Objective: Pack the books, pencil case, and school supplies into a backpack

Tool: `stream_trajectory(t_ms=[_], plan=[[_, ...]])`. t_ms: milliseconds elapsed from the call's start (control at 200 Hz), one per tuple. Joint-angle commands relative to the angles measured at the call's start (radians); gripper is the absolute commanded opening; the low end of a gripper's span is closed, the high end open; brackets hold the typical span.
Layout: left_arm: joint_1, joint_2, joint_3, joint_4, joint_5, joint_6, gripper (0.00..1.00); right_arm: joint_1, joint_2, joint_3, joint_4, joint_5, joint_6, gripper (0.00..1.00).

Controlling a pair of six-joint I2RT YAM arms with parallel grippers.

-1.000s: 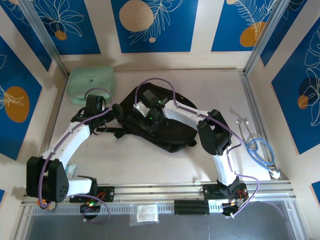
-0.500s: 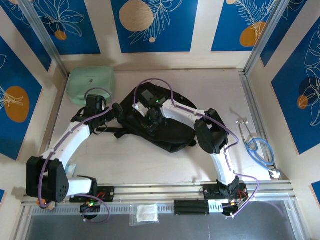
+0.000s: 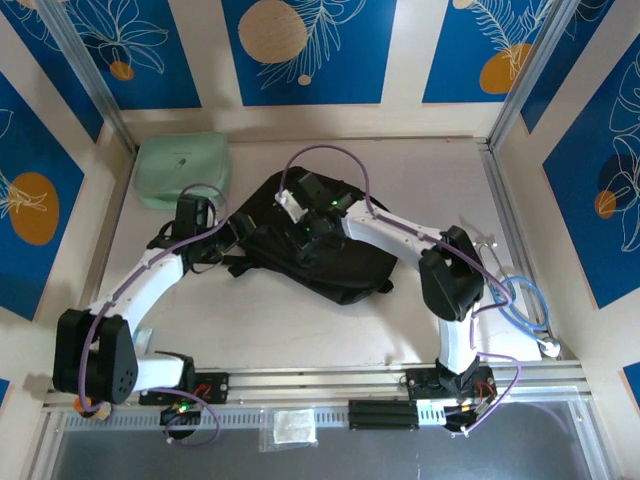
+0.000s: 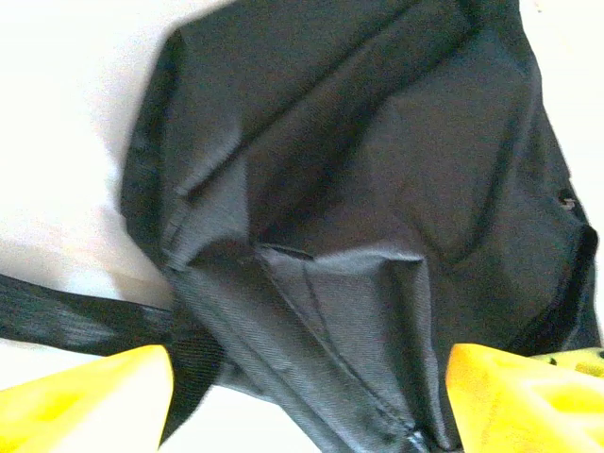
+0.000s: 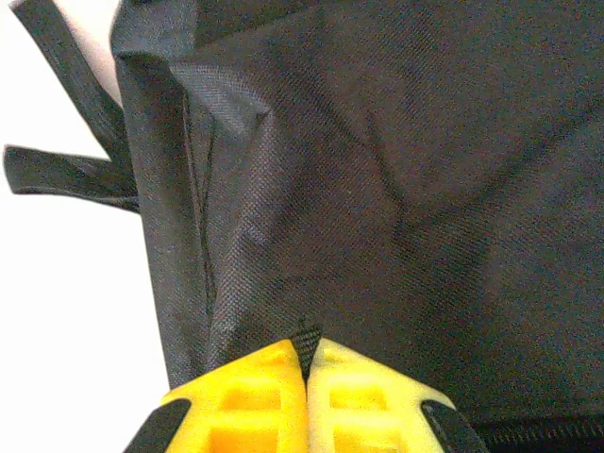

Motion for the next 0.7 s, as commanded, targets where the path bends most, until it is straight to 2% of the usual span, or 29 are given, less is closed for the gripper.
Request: stream_trajectory(t_ms=[0,305,610,690], plan=[[-0.06,0.027,-0.02,0.106,0.112,-0.096,0.7,-0.019,-0.058,-0.034,0.085,-0.058,0.063,0.0],[-0.204,0.137,-0.026,0.279,0.15,-0.264,0.48,-0.039,-0.084,-0.071,0.106,-0.1,0.106,0.0],[-0.228,0.207,-0.013,0.31,0.144,-0.316,0.33,-0.045,-0.094,-0.084,0.11,-0.105,0.114,0.0],[-0.229,0.212,-0.006,0.297,0.14,-0.309,0.24,-0.046,-0.093,-0.087,0.111,-0.096,0.116,0.0]])
